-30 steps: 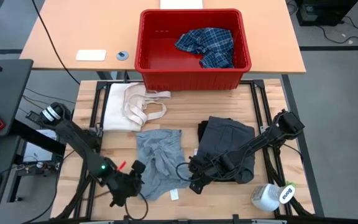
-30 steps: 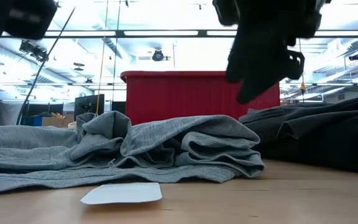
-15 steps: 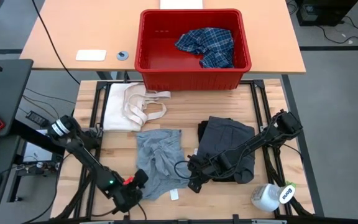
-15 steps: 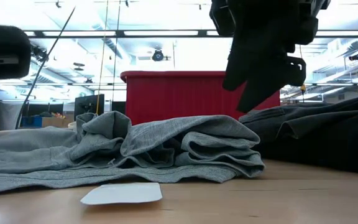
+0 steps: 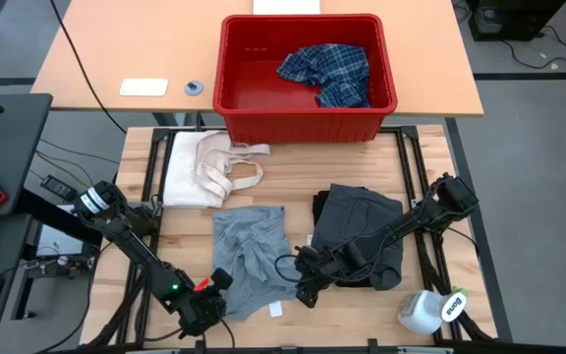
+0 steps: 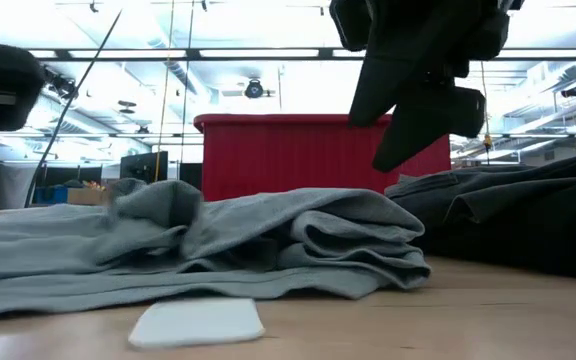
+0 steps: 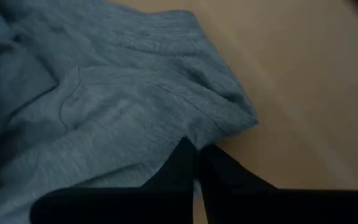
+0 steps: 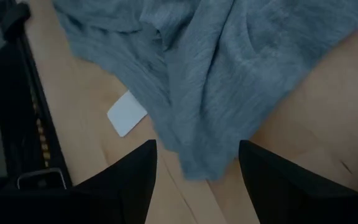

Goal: Fold Laundry from Bin
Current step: Fold the gray shirt

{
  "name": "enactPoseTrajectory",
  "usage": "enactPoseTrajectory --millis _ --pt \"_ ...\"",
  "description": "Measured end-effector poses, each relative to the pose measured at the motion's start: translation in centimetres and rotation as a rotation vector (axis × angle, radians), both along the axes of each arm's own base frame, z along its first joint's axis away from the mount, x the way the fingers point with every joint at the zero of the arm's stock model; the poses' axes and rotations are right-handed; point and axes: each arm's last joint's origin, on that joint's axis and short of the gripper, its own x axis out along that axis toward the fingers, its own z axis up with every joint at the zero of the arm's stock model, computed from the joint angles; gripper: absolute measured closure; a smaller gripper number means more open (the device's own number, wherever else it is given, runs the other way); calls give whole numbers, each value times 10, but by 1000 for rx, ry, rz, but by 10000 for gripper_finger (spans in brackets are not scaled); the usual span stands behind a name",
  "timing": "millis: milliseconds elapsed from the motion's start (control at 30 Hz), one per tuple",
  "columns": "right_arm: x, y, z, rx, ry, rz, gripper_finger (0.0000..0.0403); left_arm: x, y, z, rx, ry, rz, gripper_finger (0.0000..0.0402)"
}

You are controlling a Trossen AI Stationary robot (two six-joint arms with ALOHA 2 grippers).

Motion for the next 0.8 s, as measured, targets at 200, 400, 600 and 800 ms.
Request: enactPoseTrajectory --millis 200,400,600,800 --pt "2 10 4 -66 -85 264 169 -5 4 29 -187 4 124 395" --pt "-7 20 2 -178 -88 311 170 -10 13 57 -338 -29 295 397" --pt "-2 -3 -9 27 3 5 167 -11 15 62 -421 -28 438 396" --pt "-8 -19 -26 62 97 -159 173 -10 15 63 -445 -38 472 396"
